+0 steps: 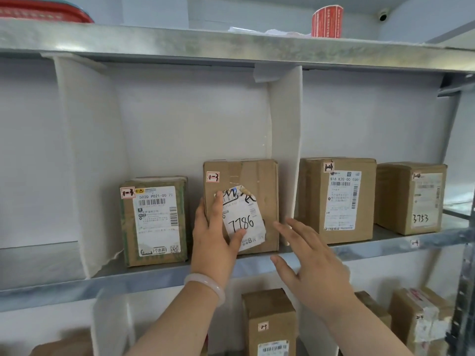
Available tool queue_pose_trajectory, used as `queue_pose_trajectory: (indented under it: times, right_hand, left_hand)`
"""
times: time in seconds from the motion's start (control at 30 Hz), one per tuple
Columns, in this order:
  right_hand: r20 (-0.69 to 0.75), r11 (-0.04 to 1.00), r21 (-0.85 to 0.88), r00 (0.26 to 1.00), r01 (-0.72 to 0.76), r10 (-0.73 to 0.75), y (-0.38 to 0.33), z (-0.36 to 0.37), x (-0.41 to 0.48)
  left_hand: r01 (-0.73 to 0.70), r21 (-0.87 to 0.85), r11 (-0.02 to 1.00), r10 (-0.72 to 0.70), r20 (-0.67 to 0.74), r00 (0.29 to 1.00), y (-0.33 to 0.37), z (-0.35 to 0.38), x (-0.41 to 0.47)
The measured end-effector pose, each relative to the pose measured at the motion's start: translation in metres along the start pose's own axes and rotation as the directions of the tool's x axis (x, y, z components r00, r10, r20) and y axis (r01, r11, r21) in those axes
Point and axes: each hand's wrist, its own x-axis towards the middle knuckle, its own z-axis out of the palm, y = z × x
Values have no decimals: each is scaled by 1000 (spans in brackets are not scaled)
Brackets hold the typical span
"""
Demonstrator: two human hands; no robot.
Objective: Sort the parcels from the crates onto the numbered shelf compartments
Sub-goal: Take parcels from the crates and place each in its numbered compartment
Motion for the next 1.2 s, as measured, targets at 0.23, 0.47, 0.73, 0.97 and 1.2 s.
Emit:
queue_pose_trajectory:
  times: [0.23, 0.47, 0.73, 0.97, 1.2]
  right_hand:
    - [1, 980, 153, 992, 128, -129, 12, 2, -1]
    - [17, 840, 438, 932, 319, -363, -21, 13, -27]
    - [174, 608, 674, 709, 420, -684, -134, 40, -85]
    - [95, 382, 805, 537, 454, -838, -269, 15, -158]
    - [-14, 170, 868, 366, 466, -931, -416, -50, -250]
  left_hand:
    - [-27, 114, 993, 33, -52, 998, 16, -8, -14]
    - [-114, 439, 891, 185, -121, 975, 12, -72, -87]
    - [107, 817, 567, 1, -131, 991, 5, -206, -215]
    - [329, 910, 254, -159, -296, 942, 45, -340, -319]
    - [490, 872, 19, -224, -474, 852, 98, -479, -430]
